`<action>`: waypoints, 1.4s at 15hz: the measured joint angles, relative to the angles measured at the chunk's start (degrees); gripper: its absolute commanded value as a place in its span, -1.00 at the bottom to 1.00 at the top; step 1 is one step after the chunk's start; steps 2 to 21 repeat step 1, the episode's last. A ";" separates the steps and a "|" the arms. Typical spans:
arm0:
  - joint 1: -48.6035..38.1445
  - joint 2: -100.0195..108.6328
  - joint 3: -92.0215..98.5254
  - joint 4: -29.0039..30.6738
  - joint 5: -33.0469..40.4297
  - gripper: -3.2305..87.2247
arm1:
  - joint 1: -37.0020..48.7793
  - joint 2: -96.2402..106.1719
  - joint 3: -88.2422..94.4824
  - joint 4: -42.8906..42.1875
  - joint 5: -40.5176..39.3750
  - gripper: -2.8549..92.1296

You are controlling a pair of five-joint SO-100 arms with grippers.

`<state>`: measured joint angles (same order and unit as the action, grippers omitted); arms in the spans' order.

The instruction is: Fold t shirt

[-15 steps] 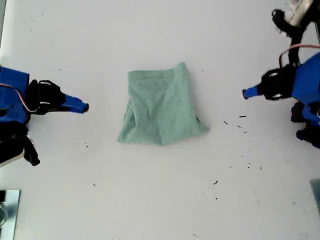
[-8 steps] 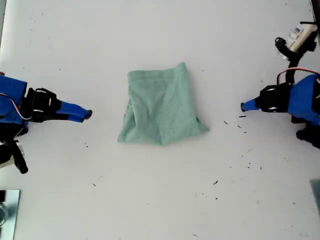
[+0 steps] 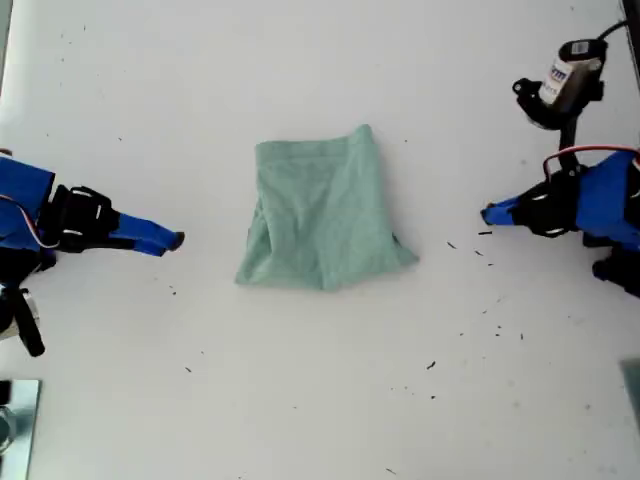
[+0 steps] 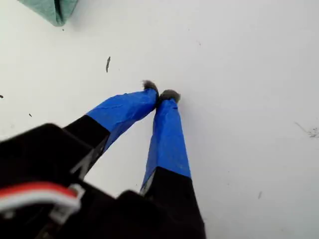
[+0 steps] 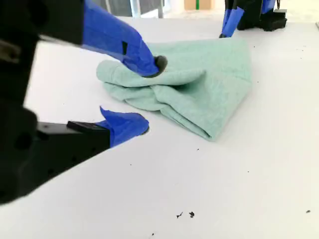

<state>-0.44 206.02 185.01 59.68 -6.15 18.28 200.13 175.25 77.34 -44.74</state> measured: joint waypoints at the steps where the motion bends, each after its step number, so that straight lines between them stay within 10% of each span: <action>1: 0.00 0.00 0.00 0.00 0.00 -0.59 | 0.00 0.00 0.00 0.00 0.00 -0.89; 21: 0.00 0.00 0.00 0.00 0.00 -0.59 | 0.00 0.00 0.00 0.00 0.00 -0.89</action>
